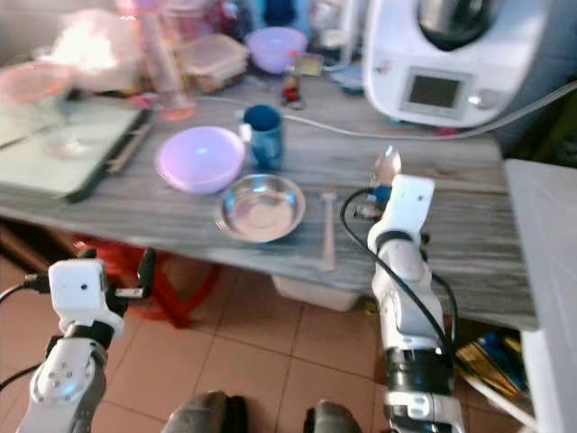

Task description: Setting the table

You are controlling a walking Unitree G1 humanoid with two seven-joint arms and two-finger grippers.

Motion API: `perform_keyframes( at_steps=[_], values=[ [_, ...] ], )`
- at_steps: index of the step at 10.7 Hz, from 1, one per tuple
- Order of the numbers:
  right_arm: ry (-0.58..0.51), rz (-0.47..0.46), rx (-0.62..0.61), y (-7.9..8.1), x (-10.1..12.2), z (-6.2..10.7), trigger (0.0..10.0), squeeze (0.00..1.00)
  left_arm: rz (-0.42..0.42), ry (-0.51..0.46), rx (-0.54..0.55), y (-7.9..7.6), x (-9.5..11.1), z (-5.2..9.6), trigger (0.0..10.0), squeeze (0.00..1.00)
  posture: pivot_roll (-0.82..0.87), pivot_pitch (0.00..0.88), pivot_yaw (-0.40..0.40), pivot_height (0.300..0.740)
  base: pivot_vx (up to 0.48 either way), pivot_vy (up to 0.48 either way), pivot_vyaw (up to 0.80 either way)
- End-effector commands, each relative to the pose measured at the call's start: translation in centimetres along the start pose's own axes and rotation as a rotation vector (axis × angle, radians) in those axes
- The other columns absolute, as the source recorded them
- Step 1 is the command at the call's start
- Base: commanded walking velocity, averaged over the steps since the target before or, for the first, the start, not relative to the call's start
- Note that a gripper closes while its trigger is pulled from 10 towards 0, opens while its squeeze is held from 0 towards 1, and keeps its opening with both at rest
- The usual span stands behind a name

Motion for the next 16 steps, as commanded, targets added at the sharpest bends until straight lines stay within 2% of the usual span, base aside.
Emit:
perform_keyframes(
  at_steps=[1, 6, 9, 11, 16],
  values=[
    [0.035, -0.013, -0.002, -0.2, -0.5, 0.1, 10.0, 0.00, -0.009, -0.008, 0.011, 0.4, 0.4, 0.0, 10.0, 0.00, 0.06, 0.139, 0.044, 0.740, 0.000, 0.000, 0.00],
    [0.157, -0.050, 0.030, -0.6, -2.1, 1.2, 10.0, 0.00, -0.016, -0.019, -0.018, 0.1, 0.8, -0.2, 10.0, 0.00, 0.06, 0.156, 0.042, 0.740, 0.000, 0.000, 0.00],
    [0.183, -0.105, 0.066, 0.4, -2.1, 1.1, 10.0, 0.00, -0.015, -0.021, -0.027, -0.1, 0.9, -0.3, 10.0, 0.00, 0.06, 0.159, 0.041, 0.740, 0.000, 0.000, 0.00],
    [0.224, -0.141, 0.073, 0.8, -2.7, 1.8, 10.0, 0.00, -0.013, -0.022, -0.035, -0.2, 0.9, -0.4, 10.0, 0.00, 0.06, 0.160, 0.041, 0.740, 0.000, 0.000, 0.00],
    [0.257, -0.135, 0.080, 0.7, -3.3, 2.7, 10.0, 0.00, -0.011, -0.024, -0.052, -0.5, 1.0, -0.5, 10.0, 0.00, 0.05, 0.164, 0.040, 0.740, 0.000, 0.000, 0.00]
  ],
)
Point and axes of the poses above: a point about 5 cm out from each wrist's last joint towards the gripper, its own z axis pointing back from the gripper into the wrist, its own x axis along the axis of the wrist's last joint, y = z × x, the point moved 1 cm from there along -z, pointing out of the wrist towards the gripper, and after that the axes turned 13 degrees about -z, right-handed, at the moved point
